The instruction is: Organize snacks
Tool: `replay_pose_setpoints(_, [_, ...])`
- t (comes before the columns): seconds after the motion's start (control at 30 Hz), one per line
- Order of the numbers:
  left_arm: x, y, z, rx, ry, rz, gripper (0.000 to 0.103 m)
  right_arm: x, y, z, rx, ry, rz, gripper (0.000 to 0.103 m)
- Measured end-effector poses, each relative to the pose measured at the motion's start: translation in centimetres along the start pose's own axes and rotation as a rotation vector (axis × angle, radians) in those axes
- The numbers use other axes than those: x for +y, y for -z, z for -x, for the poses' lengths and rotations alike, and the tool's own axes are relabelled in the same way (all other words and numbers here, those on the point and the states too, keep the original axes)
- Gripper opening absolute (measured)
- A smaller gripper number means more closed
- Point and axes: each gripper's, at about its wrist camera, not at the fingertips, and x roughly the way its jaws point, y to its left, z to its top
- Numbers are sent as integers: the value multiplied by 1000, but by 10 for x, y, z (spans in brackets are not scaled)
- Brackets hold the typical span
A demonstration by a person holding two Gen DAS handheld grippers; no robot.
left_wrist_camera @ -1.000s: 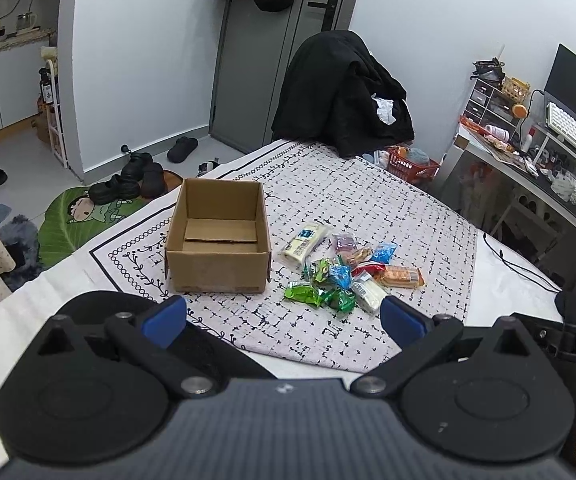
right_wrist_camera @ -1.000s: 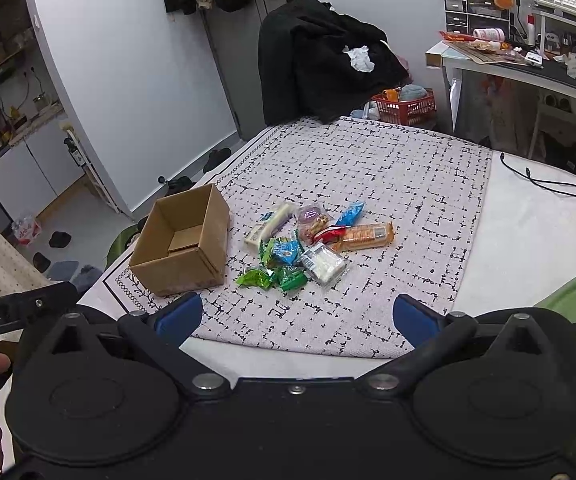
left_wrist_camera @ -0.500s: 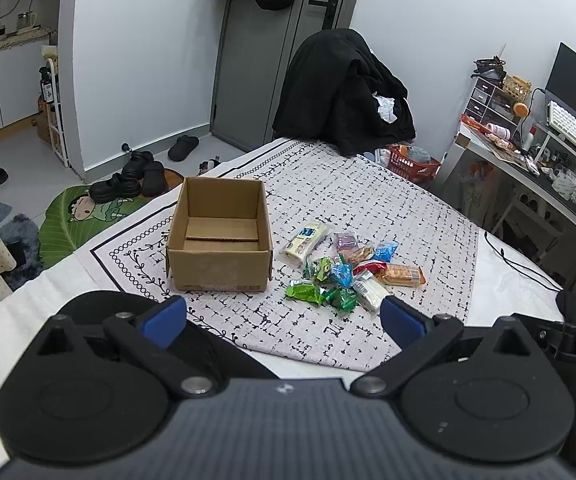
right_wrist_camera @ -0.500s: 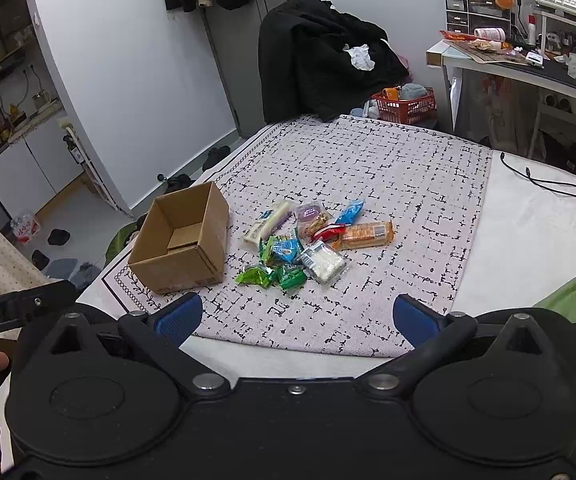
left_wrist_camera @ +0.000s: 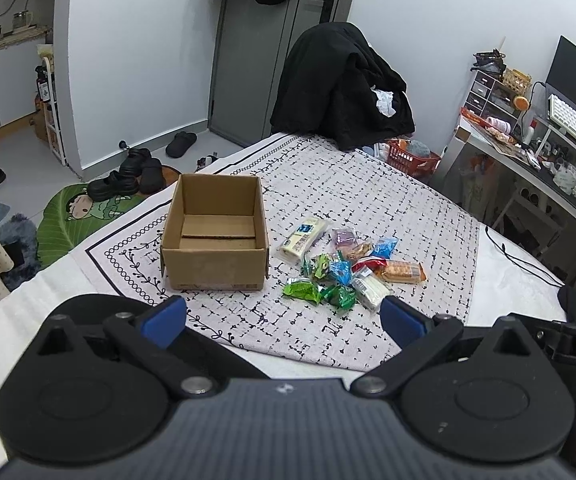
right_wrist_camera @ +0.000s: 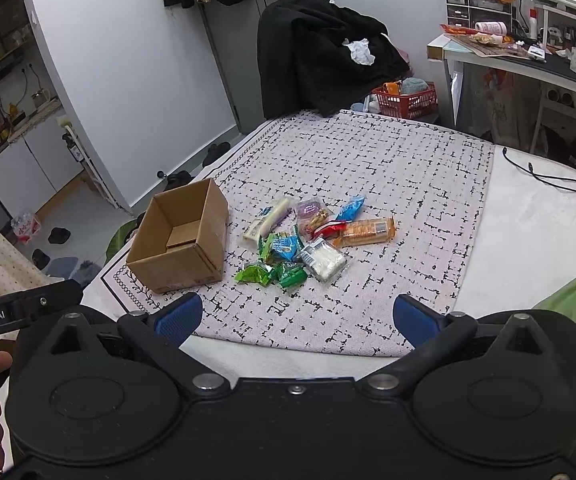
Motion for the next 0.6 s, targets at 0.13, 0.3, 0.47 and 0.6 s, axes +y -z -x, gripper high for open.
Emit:
replay_pose_setpoints(0.13, [-4,-4,-10,11,-4,4,103,-2,-1,-5,6,1,0,103])
replay_pose_setpoints(0.3, [-4,-7,-22,23,-13,20,103,-7,-5,-15,16,3,-6,103])
replay_pose_setpoints(0.47, [-5,-9,-32,29,-21,24,103,-15,-10,-26,23,-10,-19,103])
replay_pose_setpoints(0.6, [-9,-12,-43,37,-27,26,103,-20,-15,-38,28,-19,-32,103])
